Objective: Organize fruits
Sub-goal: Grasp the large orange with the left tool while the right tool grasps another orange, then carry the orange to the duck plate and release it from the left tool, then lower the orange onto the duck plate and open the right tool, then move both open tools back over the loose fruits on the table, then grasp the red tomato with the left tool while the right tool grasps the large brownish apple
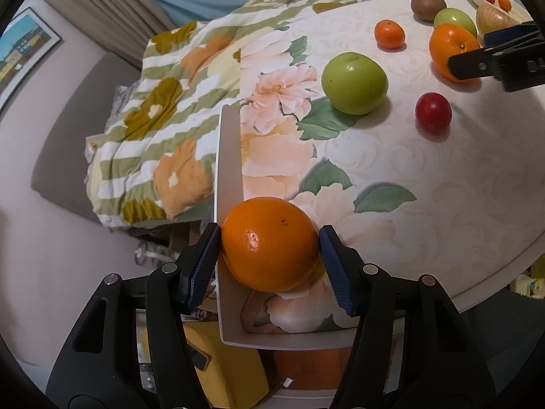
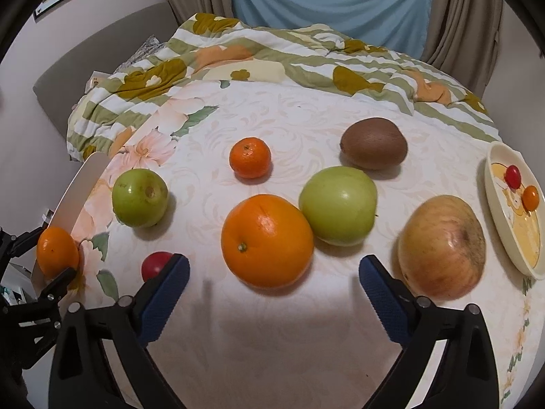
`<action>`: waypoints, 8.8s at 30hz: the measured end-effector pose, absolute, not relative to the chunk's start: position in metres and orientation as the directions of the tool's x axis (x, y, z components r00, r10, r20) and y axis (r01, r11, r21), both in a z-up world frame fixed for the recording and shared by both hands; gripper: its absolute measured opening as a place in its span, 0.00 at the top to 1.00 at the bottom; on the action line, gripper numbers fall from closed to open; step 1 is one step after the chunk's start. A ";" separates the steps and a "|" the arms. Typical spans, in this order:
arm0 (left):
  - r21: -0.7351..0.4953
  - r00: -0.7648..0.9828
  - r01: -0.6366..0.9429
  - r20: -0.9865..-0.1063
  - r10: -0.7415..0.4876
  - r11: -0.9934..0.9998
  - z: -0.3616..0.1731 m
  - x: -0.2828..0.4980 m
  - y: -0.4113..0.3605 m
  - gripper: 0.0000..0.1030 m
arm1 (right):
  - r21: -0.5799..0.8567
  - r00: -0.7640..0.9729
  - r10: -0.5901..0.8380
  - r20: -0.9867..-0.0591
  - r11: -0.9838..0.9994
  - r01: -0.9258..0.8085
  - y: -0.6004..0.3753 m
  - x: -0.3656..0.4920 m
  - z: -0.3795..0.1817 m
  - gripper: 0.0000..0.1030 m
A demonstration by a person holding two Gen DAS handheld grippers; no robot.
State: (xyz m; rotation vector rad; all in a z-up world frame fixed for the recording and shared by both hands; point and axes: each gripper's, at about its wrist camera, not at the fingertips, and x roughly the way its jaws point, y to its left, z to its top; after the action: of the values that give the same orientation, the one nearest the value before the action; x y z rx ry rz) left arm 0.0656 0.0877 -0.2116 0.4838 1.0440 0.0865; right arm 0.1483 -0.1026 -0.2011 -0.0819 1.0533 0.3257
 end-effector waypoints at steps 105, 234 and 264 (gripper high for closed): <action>-0.024 0.398 0.575 -0.865 -0.306 0.817 -0.184 0.312 -0.348 0.36 | 0.130 0.550 0.025 -0.835 0.980 0.153 -0.476 0.204 -0.138 0.48; -0.093 0.410 0.330 -0.882 -0.232 0.939 -0.216 0.129 0.011 0.35 | 0.068 0.495 0.057 -0.867 0.998 0.004 -0.227 0.146 -0.185 0.01; -0.063 0.398 0.285 -0.900 -0.178 0.956 -0.226 0.125 0.017 0.63 | 0.114 0.461 0.140 -0.876 0.990 -0.084 -0.214 0.175 -0.205 0.29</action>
State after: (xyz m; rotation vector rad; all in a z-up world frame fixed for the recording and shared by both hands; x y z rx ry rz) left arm 0.1250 0.0170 -0.2258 0.1066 1.1246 -0.2940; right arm 0.1751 -0.2141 -0.2051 0.0571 1.0831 0.1378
